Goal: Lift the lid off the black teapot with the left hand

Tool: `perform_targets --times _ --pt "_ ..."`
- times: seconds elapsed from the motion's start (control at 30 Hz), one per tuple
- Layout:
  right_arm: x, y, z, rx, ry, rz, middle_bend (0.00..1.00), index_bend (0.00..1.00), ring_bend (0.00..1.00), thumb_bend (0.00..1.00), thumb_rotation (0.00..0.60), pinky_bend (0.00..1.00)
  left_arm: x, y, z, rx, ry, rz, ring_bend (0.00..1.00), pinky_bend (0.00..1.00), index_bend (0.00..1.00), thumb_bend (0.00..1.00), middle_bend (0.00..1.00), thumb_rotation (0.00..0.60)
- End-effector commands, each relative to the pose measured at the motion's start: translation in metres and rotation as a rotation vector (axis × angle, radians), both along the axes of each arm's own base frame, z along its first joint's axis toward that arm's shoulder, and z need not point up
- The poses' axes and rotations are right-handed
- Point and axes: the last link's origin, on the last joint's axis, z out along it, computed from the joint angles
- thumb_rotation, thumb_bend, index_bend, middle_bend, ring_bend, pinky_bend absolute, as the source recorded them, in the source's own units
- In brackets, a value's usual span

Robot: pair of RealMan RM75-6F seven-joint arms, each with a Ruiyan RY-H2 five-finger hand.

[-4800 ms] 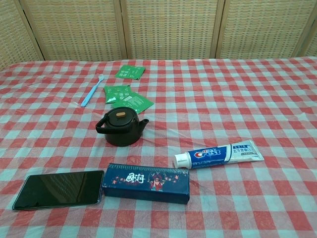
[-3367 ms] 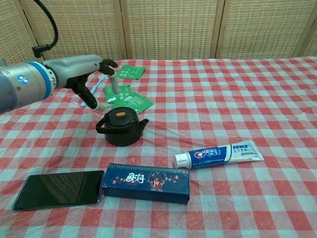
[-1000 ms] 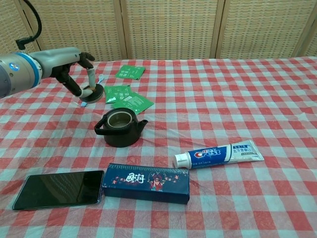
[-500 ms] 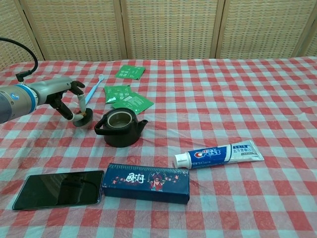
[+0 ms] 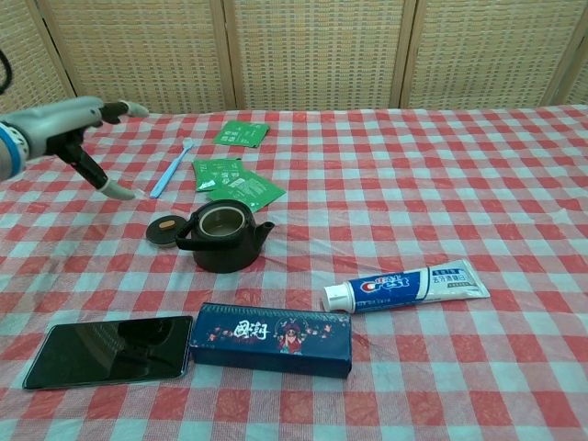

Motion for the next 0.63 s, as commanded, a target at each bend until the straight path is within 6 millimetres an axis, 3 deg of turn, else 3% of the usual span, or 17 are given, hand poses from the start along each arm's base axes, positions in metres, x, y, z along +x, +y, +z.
perform_targets --times 0.03,0.3,0.47,0.63 --pt "0.001 0.001 -0.001 0.004 0.000 0.006 0.00 0.06 0.00 0.00 0.600 0.00 -0.020 -0.031 0.051 0.128 0.005 -0.078 0.00 0.00 0.00 0.00 0.00 0.600" --pt "0.002 -0.001 -0.006 0.015 0.019 0.017 0.00 0.06 0.00 0.00 0.600 0.00 -0.075 -0.111 0.101 0.230 -0.002 -0.062 0.00 0.00 0.00 0.00 0.00 0.600" --pt "0.004 0.002 -0.006 0.013 0.010 0.026 0.00 0.06 0.00 0.00 0.600 0.00 -0.109 -0.153 0.112 0.230 -0.010 0.008 0.00 0.00 0.00 0.00 0.00 0.600" --pt "0.005 0.006 -0.002 0.004 0.001 0.034 0.00 0.06 0.00 0.00 0.600 0.00 -0.124 -0.172 0.121 0.227 -0.029 0.041 0.00 0.00 0.00 0.00 0.00 0.600"
